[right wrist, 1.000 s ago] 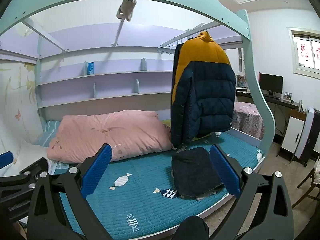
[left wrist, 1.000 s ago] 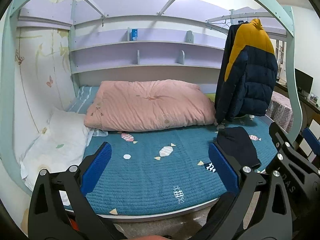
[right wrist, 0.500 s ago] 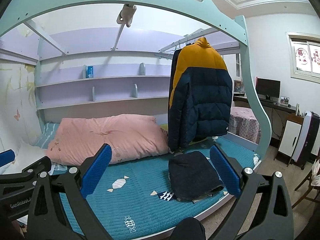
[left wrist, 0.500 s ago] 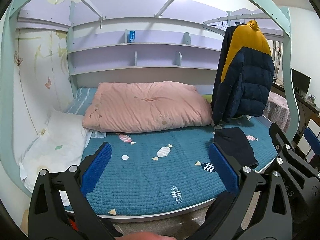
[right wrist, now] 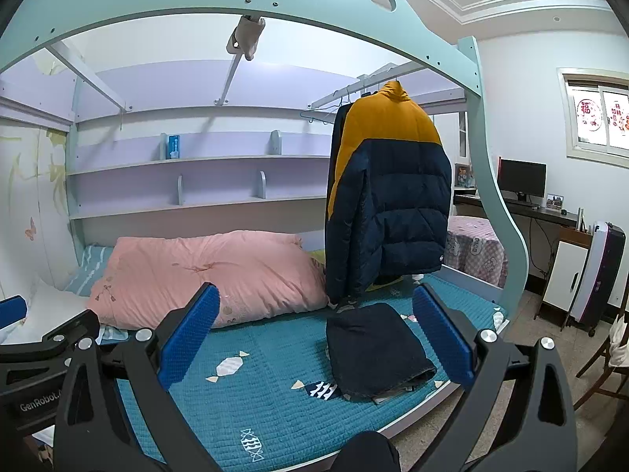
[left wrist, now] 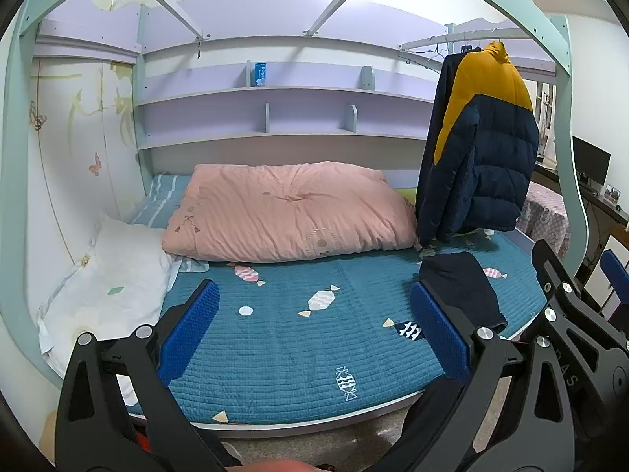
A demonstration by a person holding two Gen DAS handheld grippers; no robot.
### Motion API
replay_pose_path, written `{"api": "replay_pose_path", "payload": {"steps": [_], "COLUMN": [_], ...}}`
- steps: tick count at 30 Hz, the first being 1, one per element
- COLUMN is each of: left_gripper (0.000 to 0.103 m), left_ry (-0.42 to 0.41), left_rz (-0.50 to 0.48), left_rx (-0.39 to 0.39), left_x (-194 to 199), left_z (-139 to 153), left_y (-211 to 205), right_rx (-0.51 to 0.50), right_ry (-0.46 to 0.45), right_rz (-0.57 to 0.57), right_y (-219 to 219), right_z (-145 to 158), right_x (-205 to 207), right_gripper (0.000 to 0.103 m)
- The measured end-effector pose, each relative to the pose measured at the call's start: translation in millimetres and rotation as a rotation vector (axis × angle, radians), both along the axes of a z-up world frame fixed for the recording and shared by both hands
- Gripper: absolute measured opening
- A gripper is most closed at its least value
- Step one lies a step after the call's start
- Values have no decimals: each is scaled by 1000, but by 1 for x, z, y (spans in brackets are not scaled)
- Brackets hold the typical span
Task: Fold large clothes
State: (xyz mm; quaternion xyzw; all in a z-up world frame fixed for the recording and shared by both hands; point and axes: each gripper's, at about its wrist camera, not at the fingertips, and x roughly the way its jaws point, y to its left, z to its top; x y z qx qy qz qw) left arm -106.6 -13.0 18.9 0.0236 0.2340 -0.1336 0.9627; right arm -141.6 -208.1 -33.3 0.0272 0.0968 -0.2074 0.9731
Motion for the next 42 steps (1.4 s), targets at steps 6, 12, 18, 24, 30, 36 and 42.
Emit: {"api": "replay_pose_path", "payload": {"steps": [6,12,18,24,30,36,42], "left_gripper": [98,98,98,98,98,98,98], "left_ry": [20,19,27,32,35,41,52], "left_rz": [-1,8,9,16,17,12,8], "left_rx": [-1,2,0,4,7,13,21], "left_x": [2,3,4,5,6,9,12], "left_z": [-1,-2,-5,-8,-9,-13,-15], "left_y": [-1,-2,-4,-7,-8,-7,-7], "right_rx": [1,3,2,9,12,20,29], "right_ry": [7,9,11,22,24,29,41], "right_rz": [-5,-5,-7,-3,-3,-6,-9], "right_y": [0,-1,-3,-4,-3,-6,-6], "right_z": [-1,-1,-1,-4,-5,-8,-12], "right_x": [0,0,2,6,6,9,11], "right_gripper": [95,95,95,95,95,95,95]}}
